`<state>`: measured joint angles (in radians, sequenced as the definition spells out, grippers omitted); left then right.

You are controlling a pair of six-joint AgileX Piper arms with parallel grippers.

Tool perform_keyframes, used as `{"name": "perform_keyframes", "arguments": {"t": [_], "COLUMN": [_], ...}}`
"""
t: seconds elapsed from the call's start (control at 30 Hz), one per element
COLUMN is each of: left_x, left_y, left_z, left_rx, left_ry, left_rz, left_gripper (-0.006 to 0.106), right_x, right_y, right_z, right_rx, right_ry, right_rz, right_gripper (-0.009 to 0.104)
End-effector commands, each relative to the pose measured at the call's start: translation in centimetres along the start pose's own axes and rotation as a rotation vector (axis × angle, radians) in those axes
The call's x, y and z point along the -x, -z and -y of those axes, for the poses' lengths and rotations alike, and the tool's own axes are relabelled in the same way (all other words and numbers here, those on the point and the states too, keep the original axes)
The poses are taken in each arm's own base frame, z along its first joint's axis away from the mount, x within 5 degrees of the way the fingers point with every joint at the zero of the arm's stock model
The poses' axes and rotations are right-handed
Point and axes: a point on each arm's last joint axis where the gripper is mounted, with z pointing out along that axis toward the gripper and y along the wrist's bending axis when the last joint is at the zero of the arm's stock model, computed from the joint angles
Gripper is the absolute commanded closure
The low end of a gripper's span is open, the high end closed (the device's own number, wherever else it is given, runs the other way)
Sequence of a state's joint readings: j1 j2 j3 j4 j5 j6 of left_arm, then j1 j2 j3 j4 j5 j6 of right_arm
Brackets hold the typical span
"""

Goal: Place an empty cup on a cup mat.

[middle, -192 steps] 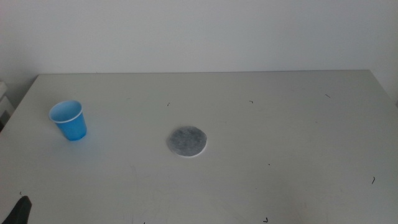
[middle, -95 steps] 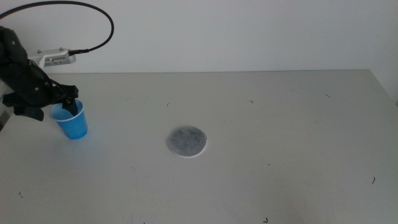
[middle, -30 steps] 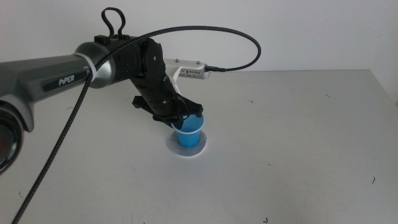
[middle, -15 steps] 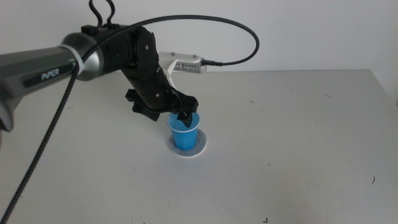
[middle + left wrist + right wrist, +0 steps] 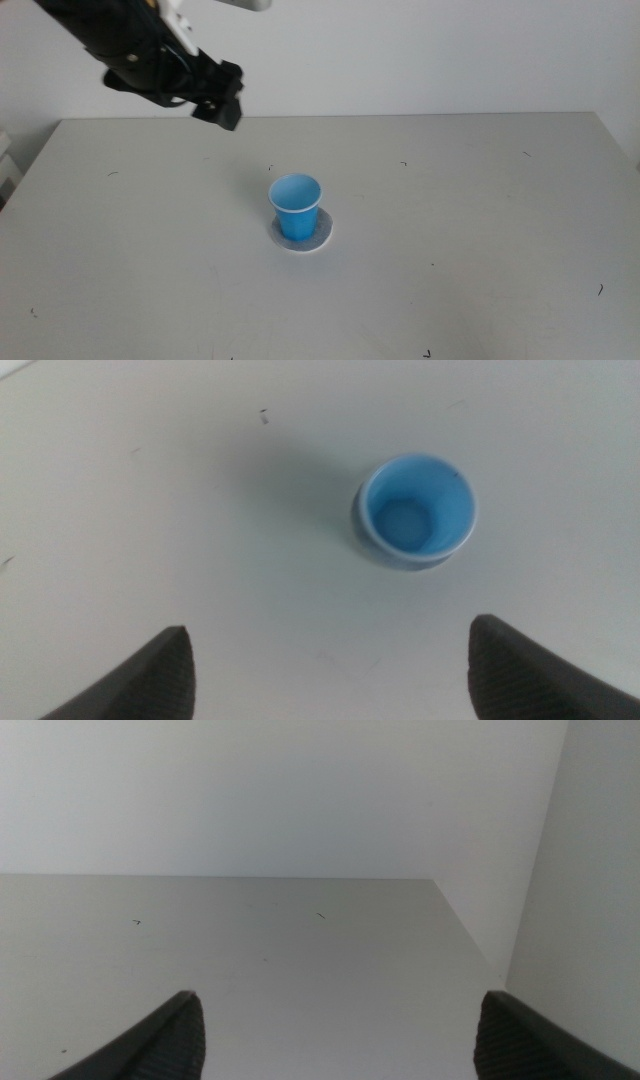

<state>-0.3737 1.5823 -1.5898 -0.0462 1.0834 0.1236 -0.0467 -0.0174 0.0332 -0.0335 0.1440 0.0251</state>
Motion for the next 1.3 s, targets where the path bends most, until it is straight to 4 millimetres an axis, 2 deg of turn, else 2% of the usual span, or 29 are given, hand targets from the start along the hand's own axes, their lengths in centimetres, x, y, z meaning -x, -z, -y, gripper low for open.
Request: {"name": "perform_keyframes", "arguments": {"t": [0.0,0.1,0.2,0.3,0.47,0.7,0.93,1.1,1.27], "left_x": [-0.8,-3.1,-5.2,-7.8,-12.8,-21.0,-27.6,-30.8,-32.7], "left_y": [6.0,9.6,11.9,12.9,13.0,11.1,7.8,5.1,2.6], "left_z": [-1.0,-1.3,-1.6,-1.5,-1.4,-0.6,0.6,1.3,1.5], "left_rx": [0.083,0.108,0.182,0.220,0.256,0.354,0.351,0.321,0.326], "left_ry": [-0.015,0.005,-0.010,-0.020,0.017,0.047,0.191,0.250,0.233], "left_rz": [0.084,0.055,0.082,0.151,0.349,0.596,0.651,0.738,0.836], "left_gripper": [-0.005,-0.005,-0.005,-0.005,-0.005,-0.005,-0.005,-0.005,-0.005], "right_x": [1.2,1.2,1.2,1.2,1.2,1.2,1.2,1.2,1.2], "right_y": [0.3,0.3,0.3,0.3,0.3,0.3,0.3,0.3,0.3], "right_z": [0.0,0.0,0.0,0.0,0.0,0.0,0.0,0.0,0.0], "right_rx": [0.001,0.001,0.001,0.002,0.002,0.002,0.002,0.002,0.002], "right_ry": [0.017,0.017,0.017,0.017,0.017,0.017,0.017,0.017,0.017], "right_rz": [0.109,0.109,0.109,0.109,0.109,0.109,0.109,0.109,0.109], "right_gripper": [0.001,0.001,0.001,0.001,0.001,0.001,0.001,0.001,0.001]}}
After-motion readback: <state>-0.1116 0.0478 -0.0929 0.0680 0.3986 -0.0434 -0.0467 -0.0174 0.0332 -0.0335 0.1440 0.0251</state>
